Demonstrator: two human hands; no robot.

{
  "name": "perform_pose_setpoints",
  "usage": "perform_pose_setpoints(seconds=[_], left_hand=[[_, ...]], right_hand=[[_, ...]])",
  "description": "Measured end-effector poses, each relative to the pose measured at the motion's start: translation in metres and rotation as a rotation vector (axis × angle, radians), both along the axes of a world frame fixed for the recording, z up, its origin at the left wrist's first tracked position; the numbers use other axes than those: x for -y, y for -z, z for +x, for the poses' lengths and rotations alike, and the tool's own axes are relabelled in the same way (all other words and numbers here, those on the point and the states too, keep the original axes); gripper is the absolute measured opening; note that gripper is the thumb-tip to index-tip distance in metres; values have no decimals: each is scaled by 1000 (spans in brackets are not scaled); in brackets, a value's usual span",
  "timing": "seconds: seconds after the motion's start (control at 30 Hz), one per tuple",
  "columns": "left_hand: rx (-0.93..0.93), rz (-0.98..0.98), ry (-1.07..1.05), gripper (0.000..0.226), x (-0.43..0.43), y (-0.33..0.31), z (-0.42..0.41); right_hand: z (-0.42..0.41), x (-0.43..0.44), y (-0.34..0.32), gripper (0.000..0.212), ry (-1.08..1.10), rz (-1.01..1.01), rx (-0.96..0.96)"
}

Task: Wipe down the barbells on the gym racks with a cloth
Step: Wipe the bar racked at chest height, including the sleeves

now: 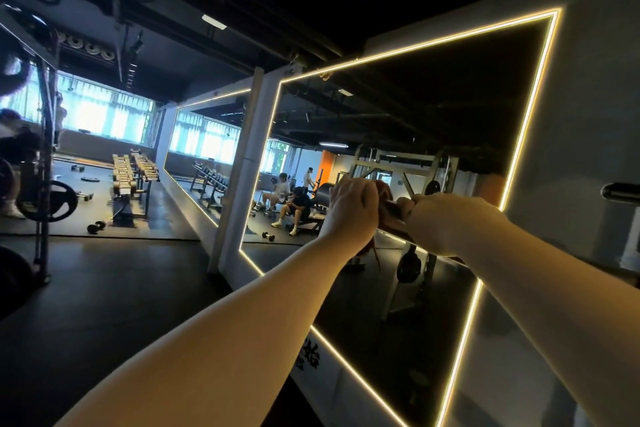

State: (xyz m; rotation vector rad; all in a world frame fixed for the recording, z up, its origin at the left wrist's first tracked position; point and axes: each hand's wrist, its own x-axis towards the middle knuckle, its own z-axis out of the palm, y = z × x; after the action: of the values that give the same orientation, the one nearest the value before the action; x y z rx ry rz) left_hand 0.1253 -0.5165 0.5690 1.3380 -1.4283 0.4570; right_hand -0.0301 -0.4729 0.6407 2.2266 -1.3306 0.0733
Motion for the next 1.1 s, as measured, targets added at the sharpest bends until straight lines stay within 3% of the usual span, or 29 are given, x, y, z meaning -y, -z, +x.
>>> perform_pose_setpoints(seconds=[0.07, 0.2, 0.33, 0.43, 0.53, 0.7, 0.8, 0.87, 1.0, 1.1], left_hand=[[-5, -58, 34, 9, -1, 4, -12], [25, -142, 227, 32, -17, 20, -14], [102, -139, 169, 48, -7, 15, 15], [-156, -45, 151, 35, 11, 0, 36], [-252, -27, 58, 27, 22, -9, 34], [-42, -130, 191, 24, 7, 11, 5], [46, -149, 231, 22, 13, 15, 29], [-21, -115, 191, 26, 25, 10, 47], [-324, -31, 130, 32, 34, -6, 52], [-390, -79, 74, 27, 26, -3, 26]], right_hand=[[0, 4, 1, 47, 7, 1, -7], [0, 5, 1, 44, 8, 7, -1], [1, 5, -1, 47, -16, 41, 35], [0, -2, 0, 55, -65, 18, 10], [2, -7, -3, 58, -64, 19, -7], [1, -6, -4, 44, -57, 60, -23], [1, -7, -3, 47, -71, 11, -56], [0, -7, -2, 50, -82, -7, -60], [1, -8, 0, 52, -72, -4, -55], [0, -7, -1, 54, -54, -19, -69]])
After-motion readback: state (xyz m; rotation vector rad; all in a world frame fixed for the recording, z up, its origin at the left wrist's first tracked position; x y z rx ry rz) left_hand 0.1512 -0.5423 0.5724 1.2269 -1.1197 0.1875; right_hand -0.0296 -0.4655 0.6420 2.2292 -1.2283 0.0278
